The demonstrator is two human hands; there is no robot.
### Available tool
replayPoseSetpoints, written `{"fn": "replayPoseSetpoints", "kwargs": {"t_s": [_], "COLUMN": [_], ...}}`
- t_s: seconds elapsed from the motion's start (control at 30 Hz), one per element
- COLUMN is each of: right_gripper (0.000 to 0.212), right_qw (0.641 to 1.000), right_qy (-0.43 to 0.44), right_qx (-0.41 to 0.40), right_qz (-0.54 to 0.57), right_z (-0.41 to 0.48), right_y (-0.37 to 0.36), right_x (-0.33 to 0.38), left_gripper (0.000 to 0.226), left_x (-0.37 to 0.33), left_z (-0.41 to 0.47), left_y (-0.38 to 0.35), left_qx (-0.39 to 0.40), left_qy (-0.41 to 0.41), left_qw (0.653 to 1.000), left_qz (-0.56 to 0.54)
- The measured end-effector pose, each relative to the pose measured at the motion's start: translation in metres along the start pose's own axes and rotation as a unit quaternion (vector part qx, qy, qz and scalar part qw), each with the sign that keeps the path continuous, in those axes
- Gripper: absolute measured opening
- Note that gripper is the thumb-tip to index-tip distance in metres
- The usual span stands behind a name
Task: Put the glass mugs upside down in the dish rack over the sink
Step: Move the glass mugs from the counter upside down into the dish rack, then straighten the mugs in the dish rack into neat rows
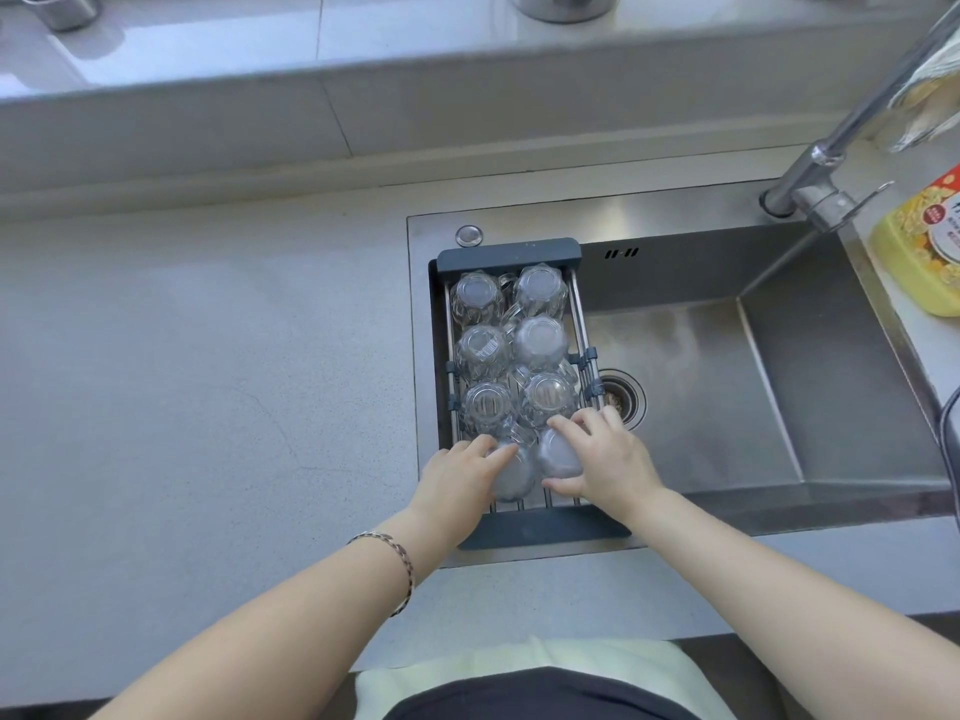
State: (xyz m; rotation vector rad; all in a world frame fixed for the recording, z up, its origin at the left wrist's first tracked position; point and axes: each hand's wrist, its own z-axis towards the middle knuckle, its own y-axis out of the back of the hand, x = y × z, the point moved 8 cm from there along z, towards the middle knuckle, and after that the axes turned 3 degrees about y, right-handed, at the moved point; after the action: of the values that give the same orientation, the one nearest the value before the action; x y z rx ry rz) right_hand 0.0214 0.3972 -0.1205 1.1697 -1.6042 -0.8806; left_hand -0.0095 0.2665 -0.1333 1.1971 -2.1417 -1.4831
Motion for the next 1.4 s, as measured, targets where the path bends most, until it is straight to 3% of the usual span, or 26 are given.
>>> {"fn": "replayPoseSetpoints", "kwargs": {"t_s": [0.4, 0.63, 0.77, 0.9, 0.97, 1.13, 1.3, 1.4], "right_gripper": [0.073, 0.085, 0.062, 0.028, 0.022, 0.042, 0.057, 0.052], "right_qw": [0.995, 1.000, 0.999, 0.996, 0.991, 0.988, 0.997, 0.995], "right_qy": [0.048, 0.023, 0.045, -0.022, -0.057, -0.072, -0.015, -0.007], "right_qx": [-0.067, -0.009, -0.009, -0.050, -0.038, -0.048, 0.076, 0.080], "right_qz": [0.047, -0.004, -0.003, 0.075, 0.116, 0.127, 0.008, -0.052], "right_z": [-0.006, -0.002, -0.005, 0.013, 0.038, 0.121, 0.185, 0.196], "right_y": [0.003, -0.019, -0.009, 0.035, 0.055, 0.093, 0.078, 0.074], "right_x": [0.000, -0.007, -0.005, -0.028, -0.039, -0.044, -0.028, -0.025], "left_gripper": [0.056, 0.056, 0.045, 0.025, 0.024, 0.045, 0.056, 0.057], "left_x": [0.001, 0.000, -0.001, 0.014, 0.029, 0.067, 0.069, 0.066], "left_z": [-0.002, -0.004, -0.005, 0.009, 0.025, 0.079, 0.128, 0.151], "left_y": [0.004, 0.005, 0.019, 0.065, 0.088, 0.123, 0.129, 0.123], "left_qx": [0.010, 0.037, 0.008, -0.096, -0.121, -0.106, -0.082, -0.060], "left_qy": [0.003, 0.004, -0.019, -0.024, 0.005, 0.118, 0.109, 0.091], "left_qw": [1.000, 0.999, 0.999, 0.990, 0.986, 0.979, 0.988, 0.994], "left_qz": [-0.020, -0.018, -0.043, -0.098, -0.114, -0.131, -0.078, -0.016]}}
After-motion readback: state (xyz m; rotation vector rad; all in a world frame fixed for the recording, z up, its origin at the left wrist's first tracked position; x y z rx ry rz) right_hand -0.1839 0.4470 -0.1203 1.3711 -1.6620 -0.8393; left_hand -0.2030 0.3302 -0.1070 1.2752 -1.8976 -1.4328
